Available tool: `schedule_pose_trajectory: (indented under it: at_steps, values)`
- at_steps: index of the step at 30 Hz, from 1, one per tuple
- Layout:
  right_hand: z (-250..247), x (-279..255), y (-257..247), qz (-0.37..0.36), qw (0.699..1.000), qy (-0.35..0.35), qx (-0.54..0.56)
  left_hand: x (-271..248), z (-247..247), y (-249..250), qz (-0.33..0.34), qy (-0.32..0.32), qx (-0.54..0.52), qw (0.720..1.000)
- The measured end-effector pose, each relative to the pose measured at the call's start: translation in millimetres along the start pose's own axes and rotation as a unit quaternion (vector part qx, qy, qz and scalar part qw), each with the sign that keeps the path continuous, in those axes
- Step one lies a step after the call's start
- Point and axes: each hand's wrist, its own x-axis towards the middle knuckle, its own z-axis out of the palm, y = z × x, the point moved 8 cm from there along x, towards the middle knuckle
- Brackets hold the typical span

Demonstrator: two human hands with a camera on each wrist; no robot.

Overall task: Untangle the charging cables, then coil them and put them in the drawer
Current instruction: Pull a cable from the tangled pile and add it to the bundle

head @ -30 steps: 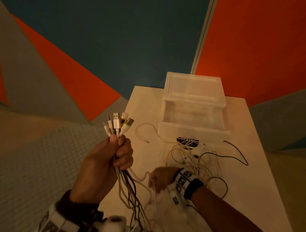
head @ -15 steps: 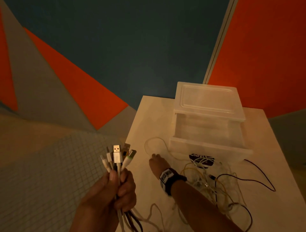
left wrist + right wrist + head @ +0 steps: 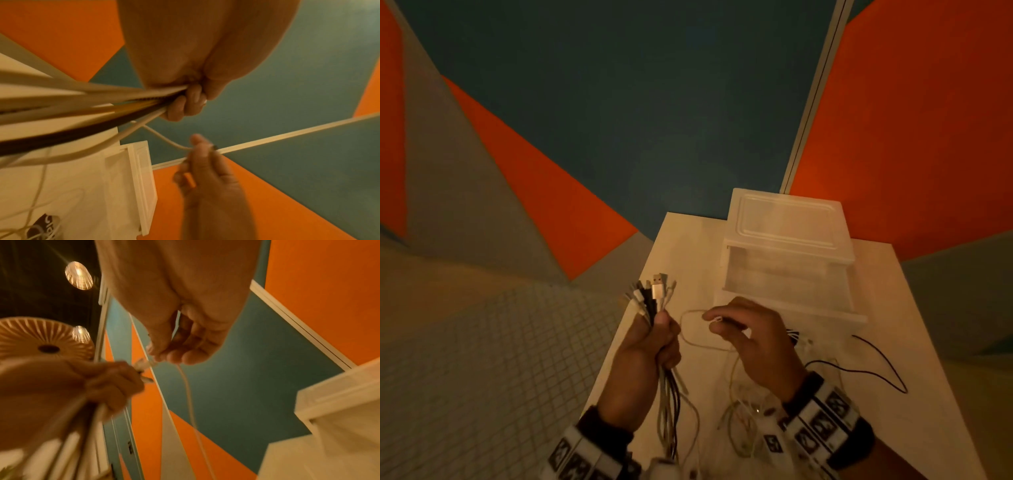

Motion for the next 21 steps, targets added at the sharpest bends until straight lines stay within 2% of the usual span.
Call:
schedule_pose_trajectory:
  at_steps: [2,5,10,15,18,21]
  values:
    - [-13.8,-3.3,-33.0,-0.043,0.999,0.005,-0.005,-0.1,13.5,-0.8,0.018,-0.01,0.042,0.999]
    - [-20.3,-5.2,-60.0,-0.032,0.997,-0.01,0.064,-3.2,32.6,4.6,0.054,-0.013,0.12,0.991]
    - [-24.6,4.2,-78.3,-0.019,0.993,-0.001,0.117,-6.8,49.9,7.2,0.07,-0.019,0.179,0.981]
    - [-33.7,12.7,-71.6,0.012,0.994,0.058,0.089,-8.8,58.8,0.6,0.039,-0.053,0.176,0.982]
    - [-33.3,12.6,-71.6,0.022,0.992,0.074,0.096,-12.0,66.2,-1.3,0.048,-0.068,0.171,0.982]
    - [-41.3,14.1,-73.1,0.01,0.991,0.123,0.053,-16.2,74.1,1.6,0.064,-0.069,0.144,0.985]
